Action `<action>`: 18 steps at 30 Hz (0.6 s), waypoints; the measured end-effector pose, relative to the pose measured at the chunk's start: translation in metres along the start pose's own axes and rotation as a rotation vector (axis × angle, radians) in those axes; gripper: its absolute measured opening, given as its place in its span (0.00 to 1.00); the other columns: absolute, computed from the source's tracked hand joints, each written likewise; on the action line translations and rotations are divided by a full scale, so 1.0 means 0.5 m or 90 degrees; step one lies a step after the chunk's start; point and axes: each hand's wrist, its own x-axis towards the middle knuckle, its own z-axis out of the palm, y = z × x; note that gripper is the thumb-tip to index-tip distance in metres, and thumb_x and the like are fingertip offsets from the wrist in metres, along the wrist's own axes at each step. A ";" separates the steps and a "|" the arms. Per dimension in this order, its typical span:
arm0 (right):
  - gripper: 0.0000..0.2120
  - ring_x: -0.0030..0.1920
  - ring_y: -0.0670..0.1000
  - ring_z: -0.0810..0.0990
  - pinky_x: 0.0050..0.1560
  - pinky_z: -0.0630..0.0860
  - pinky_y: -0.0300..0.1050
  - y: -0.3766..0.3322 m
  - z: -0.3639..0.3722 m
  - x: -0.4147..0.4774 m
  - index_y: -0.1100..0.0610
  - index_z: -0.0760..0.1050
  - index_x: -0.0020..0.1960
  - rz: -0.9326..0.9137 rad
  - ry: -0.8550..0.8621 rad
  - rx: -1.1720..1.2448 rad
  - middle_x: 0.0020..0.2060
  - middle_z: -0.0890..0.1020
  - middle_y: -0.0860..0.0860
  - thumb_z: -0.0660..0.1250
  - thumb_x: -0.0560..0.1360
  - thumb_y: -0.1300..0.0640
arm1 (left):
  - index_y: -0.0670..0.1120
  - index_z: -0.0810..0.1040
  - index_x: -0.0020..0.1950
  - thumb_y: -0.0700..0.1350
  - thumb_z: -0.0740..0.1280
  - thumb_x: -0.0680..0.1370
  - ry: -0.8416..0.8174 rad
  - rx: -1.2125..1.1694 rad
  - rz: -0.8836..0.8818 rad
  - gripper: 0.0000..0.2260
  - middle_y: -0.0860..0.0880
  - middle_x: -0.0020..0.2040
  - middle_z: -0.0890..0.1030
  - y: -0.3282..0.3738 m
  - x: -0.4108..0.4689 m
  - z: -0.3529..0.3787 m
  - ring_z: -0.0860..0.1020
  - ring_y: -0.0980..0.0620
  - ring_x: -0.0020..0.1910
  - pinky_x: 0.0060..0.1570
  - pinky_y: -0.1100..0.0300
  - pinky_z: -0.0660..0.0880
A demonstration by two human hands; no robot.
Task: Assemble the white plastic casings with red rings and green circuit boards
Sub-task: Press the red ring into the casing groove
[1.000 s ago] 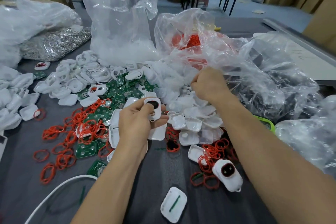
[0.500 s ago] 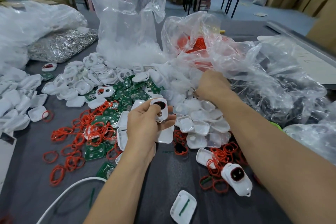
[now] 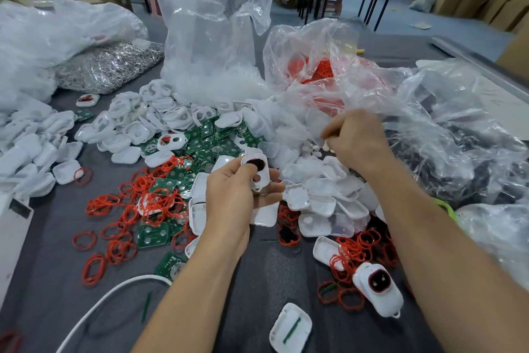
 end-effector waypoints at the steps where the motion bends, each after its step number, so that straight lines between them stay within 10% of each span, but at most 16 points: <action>1: 0.12 0.37 0.46 0.84 0.45 0.81 0.38 -0.011 -0.009 -0.025 0.51 0.88 0.44 -0.002 0.012 0.111 0.40 0.88 0.49 0.74 0.73 0.68 | 0.39 0.81 0.45 0.35 0.64 0.81 0.004 0.005 0.000 0.08 0.39 0.39 0.86 -0.001 0.002 0.000 0.82 0.45 0.29 0.28 0.59 0.79; 7: 0.13 0.31 0.49 0.84 0.34 0.79 0.37 -0.063 -0.010 -0.177 0.54 0.87 0.36 0.061 -0.142 0.641 0.32 0.86 0.57 0.75 0.72 0.71 | 0.41 0.83 0.47 0.36 0.64 0.80 -0.010 0.061 0.003 0.08 0.38 0.42 0.86 -0.012 -0.002 0.011 0.83 0.43 0.30 0.28 0.58 0.79; 18: 0.12 0.36 0.45 0.86 0.42 0.82 0.43 -0.054 0.029 -0.200 0.46 0.87 0.36 0.008 -0.066 0.395 0.33 0.87 0.45 0.78 0.69 0.63 | 0.44 0.86 0.46 0.47 0.63 0.79 -0.105 0.106 -0.018 0.13 0.42 0.42 0.86 -0.017 -0.010 0.015 0.87 0.42 0.41 0.40 0.51 0.84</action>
